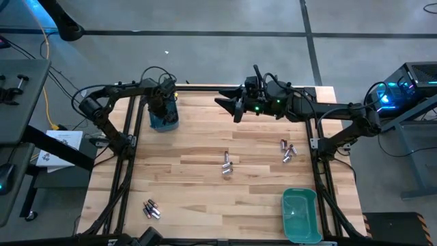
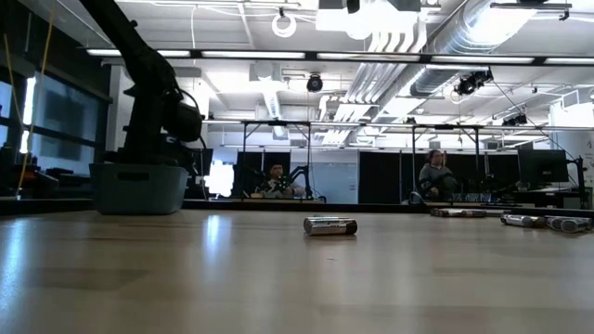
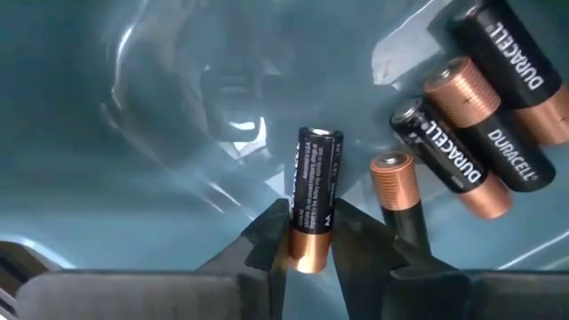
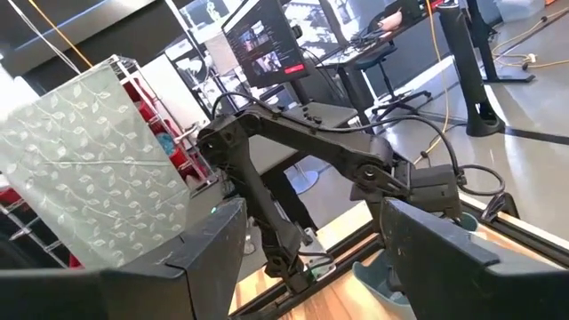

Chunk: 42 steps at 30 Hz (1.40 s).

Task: Sort batteries
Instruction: Put the black battery into the blue bin

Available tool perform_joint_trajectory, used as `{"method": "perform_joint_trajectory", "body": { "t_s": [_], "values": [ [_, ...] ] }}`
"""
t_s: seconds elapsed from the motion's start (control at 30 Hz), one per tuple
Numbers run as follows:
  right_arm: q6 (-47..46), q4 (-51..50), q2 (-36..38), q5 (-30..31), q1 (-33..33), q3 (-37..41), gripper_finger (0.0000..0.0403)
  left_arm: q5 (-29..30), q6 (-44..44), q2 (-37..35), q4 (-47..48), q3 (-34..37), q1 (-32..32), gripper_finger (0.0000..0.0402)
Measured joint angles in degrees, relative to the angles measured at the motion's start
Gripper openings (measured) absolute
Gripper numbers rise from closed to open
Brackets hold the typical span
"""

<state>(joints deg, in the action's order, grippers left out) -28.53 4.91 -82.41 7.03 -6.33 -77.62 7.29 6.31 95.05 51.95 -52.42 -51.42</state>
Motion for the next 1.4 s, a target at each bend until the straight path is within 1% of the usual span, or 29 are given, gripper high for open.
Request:
{"method": "perform_joint_trajectory", "body": {
  "t_s": [0.27, 0.4, 0.5, 0.6, 0.73, 0.87, 1.0, 1.07, 1.13, 1.17, 1.23, 1.3, 1.4],
  "values": [
    [0.32, 0.0, -0.02, 0.01, 0.0, 0.0, 0.0254, -0.02, -1.69, -0.22, 1.6, -1.12, 0.0, 0.0111],
    [0.29, -0.98, 0.0, -0.02, 0.0, 0.0, 0.0254, -0.57, -1.69, -1.83, 4.0, -4.06, 0.0, 0.0131],
    [-0.34, -4.81, 0.56, -0.24, 0.0, 0.0, 0.0254, -0.66, -1.69, -4.13, 6.27, -7.0, 0.0, 0.014],
    [-2.81, -11.27, 2.24, -0.3, -0.04, 0.0, 0.0254, -0.99, -1.49, -7.18, 8.94, -10.16, 0.04, 0.0142],
    [-7.76, -25.06, 4.88, -0.44, -0.17, 0.0, 0.0254, -3.6, 0.16, -12.42, 10.39, -13.39, 0.32, 0.0142],
    [-15.66, -42.96, 6.65, -2.31, -0.18, -0.07, 0.0254, -6.7, 2.6, -18.14, 10.12, -15.43, 1.19, 0.0142],
    [-23.61, -64.81, 6.36, -4.12, -0.17, -0.04, 0.0254, -8.15, 4.79, -23.81, 7.34, -15.67, 3.21, 0.0142],
    [-26.24, -75.31, 5.95, -4.16, -0.56, 0.69, 0.0254, -8.3, 5.78, -26.11, 5.75, -15.67, 4.44, 0.0142],
    [-27.39, -82.35, 5.86, -4.32, -1.47, 2.78, 0.0254, -8.29, 6.71, -27.7, 3.81, -15.67, 5.68, 0.0142],
    [-28.0, -84.2, 5.86, -5.0, -2.17, 4.54, 0.0254, -8.29, 7.02, -28.28, 2.88, -15.67, 6.22, 0.0142],
    [-27.88, -84.85, 5.97, -8.32, -4.13, 8.75, 0.0254, -8.28, 7.12, -29.11, 1.1, -15.67, 7.28, 0.0142],
    [-26.61, -84.02, 5.97, -10.7, -6.05, 13.82, 0.0253, -8.28, 7.09, -29.45, -0.42, -15.71, 8.2, 0.0142],
    [-26.75, -80.85, 5.96, -11.8, -9.03, 21.15, 0.024, -8.27, 7.09, -29.36, -1.66, -15.72, 9.22, 0.0142]
  ]
}}
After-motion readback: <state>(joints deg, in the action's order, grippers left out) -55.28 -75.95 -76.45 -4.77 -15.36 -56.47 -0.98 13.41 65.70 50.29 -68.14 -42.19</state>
